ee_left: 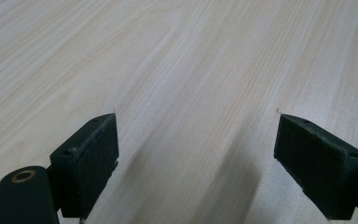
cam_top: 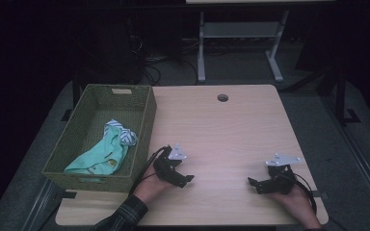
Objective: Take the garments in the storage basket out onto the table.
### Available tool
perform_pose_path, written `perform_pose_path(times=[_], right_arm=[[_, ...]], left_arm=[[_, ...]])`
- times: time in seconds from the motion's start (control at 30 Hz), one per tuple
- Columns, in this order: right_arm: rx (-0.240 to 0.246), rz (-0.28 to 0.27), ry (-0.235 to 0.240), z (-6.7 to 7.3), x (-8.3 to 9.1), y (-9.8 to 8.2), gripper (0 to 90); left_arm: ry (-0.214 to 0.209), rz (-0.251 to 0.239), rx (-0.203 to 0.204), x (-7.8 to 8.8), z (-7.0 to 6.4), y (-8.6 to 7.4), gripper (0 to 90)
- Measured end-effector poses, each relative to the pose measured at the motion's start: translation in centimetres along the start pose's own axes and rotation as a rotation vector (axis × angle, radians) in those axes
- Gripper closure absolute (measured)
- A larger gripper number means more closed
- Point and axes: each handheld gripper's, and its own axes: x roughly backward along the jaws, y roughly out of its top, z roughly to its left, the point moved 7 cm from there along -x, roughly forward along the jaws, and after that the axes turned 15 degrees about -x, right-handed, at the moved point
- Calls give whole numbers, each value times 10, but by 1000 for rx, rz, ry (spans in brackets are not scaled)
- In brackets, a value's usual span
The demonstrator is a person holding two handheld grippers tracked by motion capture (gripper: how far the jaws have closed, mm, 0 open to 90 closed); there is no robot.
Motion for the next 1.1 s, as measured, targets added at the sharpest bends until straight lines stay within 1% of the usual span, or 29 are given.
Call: perform_pose_path(times=[0.27,0.47,0.53,0.63,0.9,0.93,1.1], right_arm=[[-2,-1,-2,0,0,0,18],[-4,0,-3,0,0,0,18],[-3,-1,-3,0,0,0,18],[-5,0,-3,0,0,0,18],[-4,0,-3,0,0,0,18],[-4,0,-3,0,0,0,18],[-5,-1,-3,0,0,0,18]], left_arm=[[2,-6,-7,4,0,2,131],[-2,-6,-3,6,1,4,132],[5,-1,-12,8,3,5,132],[8,2,-14,8,3,6,132],[9,7,-6,11,4,9,133],[8,8,-10,12,5,9,133],[4,8,0,13,5,11,133]])
